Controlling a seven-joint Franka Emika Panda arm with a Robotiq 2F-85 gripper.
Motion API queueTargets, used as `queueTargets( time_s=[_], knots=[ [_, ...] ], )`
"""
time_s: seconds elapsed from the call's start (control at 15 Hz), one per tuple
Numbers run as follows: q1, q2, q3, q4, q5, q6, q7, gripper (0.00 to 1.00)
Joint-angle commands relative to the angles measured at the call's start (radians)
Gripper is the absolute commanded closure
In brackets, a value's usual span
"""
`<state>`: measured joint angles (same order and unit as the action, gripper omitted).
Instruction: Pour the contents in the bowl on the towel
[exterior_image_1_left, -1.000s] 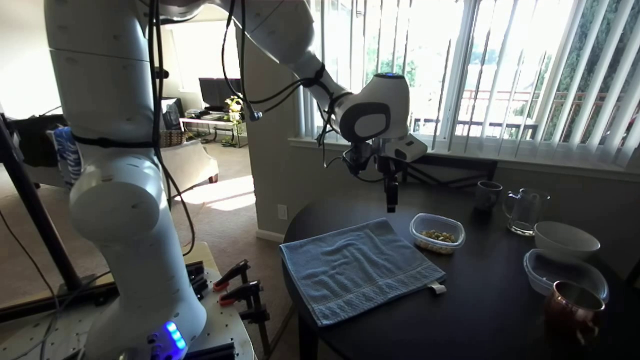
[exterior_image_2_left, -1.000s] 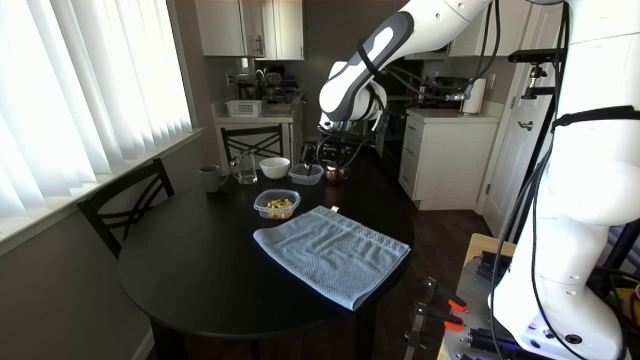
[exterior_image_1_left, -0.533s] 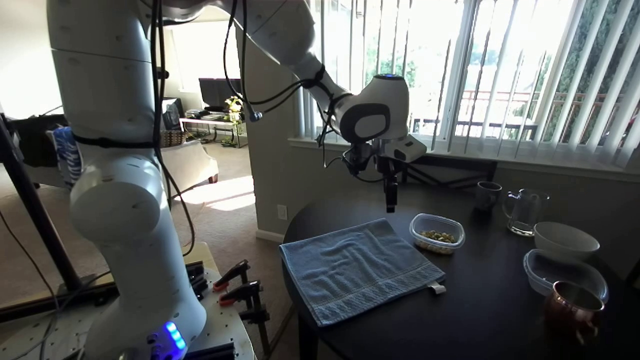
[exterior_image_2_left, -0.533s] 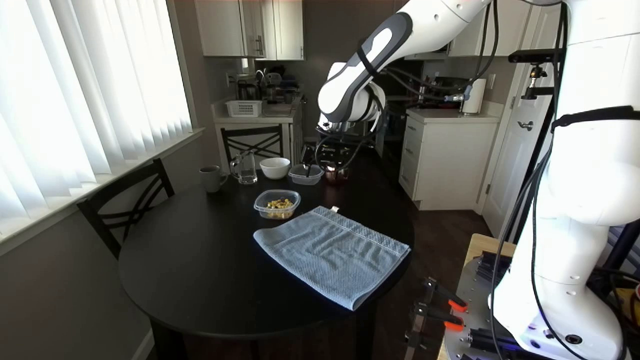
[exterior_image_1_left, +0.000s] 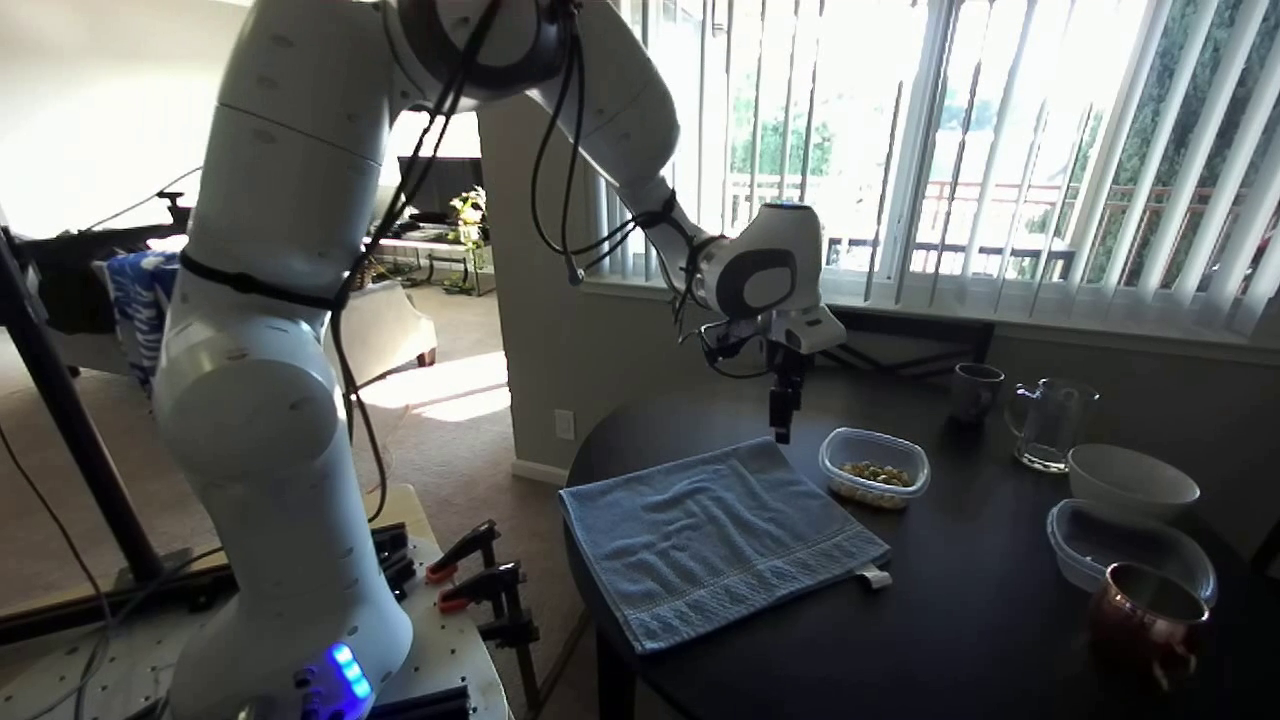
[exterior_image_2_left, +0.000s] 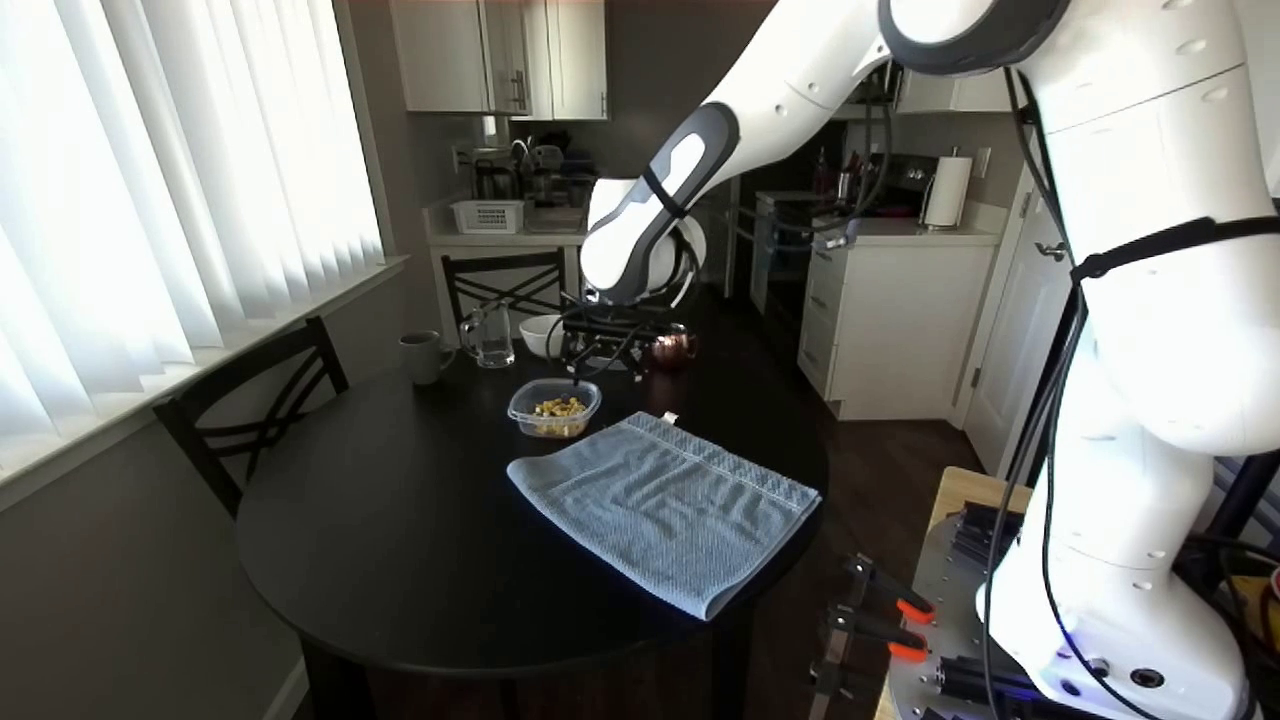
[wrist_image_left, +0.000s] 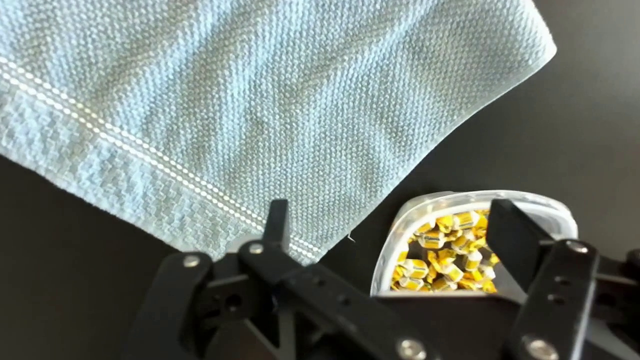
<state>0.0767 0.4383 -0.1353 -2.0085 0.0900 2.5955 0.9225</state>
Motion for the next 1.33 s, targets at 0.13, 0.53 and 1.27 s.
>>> queueTargets(
  time_s=[0.13,0.53,1.27],
  knots=[
    [0.04,0.183,-0.089,0.197,-0.021,-0.065,0.244,0.0],
    [0.034,0.286,-0.108,0.365,-0.053,-0.153,0.331,0.0],
    [-0.008,0.477,-0.08,0.627,-0.025,-0.287,0.356,0.0]
  ],
)
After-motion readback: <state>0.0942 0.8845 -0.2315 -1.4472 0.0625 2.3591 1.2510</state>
